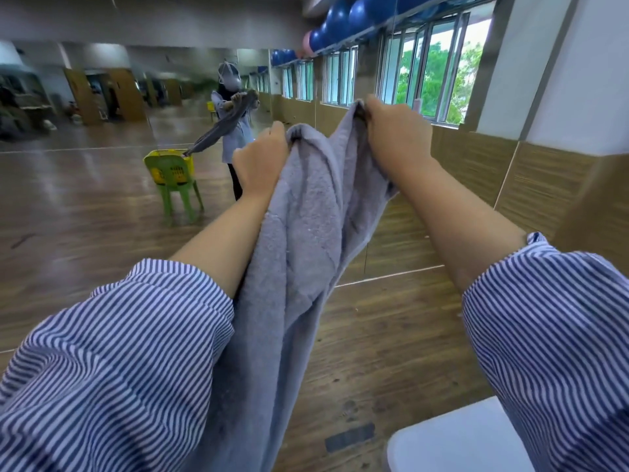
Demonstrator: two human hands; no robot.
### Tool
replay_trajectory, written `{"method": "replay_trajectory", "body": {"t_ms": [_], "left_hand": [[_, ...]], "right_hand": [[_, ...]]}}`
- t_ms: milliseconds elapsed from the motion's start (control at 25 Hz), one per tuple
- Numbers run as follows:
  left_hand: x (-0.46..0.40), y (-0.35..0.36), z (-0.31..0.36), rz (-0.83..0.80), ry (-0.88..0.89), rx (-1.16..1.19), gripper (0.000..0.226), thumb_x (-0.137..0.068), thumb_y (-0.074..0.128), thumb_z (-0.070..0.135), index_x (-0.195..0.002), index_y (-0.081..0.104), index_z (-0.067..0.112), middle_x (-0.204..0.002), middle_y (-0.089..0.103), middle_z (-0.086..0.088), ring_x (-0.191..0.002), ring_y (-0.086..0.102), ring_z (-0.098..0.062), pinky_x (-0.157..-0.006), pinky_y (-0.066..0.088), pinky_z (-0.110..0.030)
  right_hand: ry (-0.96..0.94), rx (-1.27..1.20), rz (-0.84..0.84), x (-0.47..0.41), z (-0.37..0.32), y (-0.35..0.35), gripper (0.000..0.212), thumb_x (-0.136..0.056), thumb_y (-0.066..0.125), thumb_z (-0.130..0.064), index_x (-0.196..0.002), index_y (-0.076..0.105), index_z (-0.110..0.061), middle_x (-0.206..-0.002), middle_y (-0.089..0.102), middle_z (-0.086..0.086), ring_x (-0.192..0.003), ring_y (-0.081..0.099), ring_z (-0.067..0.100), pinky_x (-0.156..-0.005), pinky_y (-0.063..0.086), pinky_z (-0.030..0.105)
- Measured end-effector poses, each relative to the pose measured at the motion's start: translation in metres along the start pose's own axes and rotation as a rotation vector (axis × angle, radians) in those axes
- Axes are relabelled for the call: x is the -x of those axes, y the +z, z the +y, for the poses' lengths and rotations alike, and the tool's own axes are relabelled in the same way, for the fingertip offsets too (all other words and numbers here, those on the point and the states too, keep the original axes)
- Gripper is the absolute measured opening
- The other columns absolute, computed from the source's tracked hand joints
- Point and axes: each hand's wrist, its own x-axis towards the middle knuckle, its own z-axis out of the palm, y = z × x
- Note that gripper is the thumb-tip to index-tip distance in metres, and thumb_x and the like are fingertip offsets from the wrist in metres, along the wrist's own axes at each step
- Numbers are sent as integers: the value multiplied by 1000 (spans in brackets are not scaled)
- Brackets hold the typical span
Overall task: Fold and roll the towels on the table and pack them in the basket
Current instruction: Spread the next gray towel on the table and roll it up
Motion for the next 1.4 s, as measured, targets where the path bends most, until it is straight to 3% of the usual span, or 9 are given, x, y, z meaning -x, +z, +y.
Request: {"method": "replay_trajectory", "body": {"t_ms": [160, 360, 480, 760, 1000, 1120, 1400], "left_hand": [[-4, 1, 17, -22, -14, 38, 25, -100, 37, 25, -106, 54, 8, -104, 64, -13, -93, 60, -36, -62, 28, -35], [-11, 30, 59, -69, 64, 169, 24, -100, 35, 26, -103, 52, 8, -100, 64, -13, -87, 60, -36, -61, 29, -35], [-8, 55, 87, -98, 128, 246, 21, -100, 36, 26, -96, 49, 10, -93, 62, -10, -81, 59, -34, -59, 27, -34], [-13, 103, 124, -163, 150, 307, 21, -99, 37, 26, -100, 51, 10, -97, 64, -11, -84, 60, -35, -61, 30, -35], [-29, 135, 119, -209, 54, 292, 21, -99, 37, 23, -107, 50, 9, -104, 63, -12, -91, 61, -36, -65, 33, -36], [-47, 151, 107, -227, -6, 317, 21, -98, 37, 22, -104, 51, 7, -102, 63, -14, -90, 60, -37, -68, 38, -39], [-27, 188, 97, -325, 23, 251, 14, -96, 39, 19, -97, 50, 11, -103, 64, -14, -93, 61, -37, -67, 33, -35]], "right_hand": [[114, 19, -20, -7, 44, 12, 23, -98, 31, -11, -104, 53, -11, -82, 56, 16, -79, 60, 37, -59, 36, 35], [203, 98, -101, 9, 100, 21, 23, -98, 33, -15, -107, 53, -12, -99, 61, 23, -89, 59, 41, -65, 34, 36], [228, 124, -131, 17, 126, 32, 21, -97, 33, -14, -107, 52, -13, -96, 61, 22, -88, 59, 41, -63, 33, 35], [295, 214, -175, 18, 177, 47, 21, -95, 31, -9, -104, 49, -11, -93, 60, 23, -82, 58, 41, -62, 33, 36], [407, 218, -115, 0, 211, 68, 32, -96, 30, -13, -116, 54, -17, -103, 61, 22, -91, 58, 42, -69, 37, 39], [512, 165, -54, -24, 232, 68, 27, -96, 32, -16, -111, 54, -12, -105, 59, 25, -96, 57, 45, -77, 43, 46], [320, 207, -241, -5, 241, 111, 24, -96, 34, -21, -110, 54, -17, -101, 59, 27, -90, 57, 45, -67, 36, 40]]}}
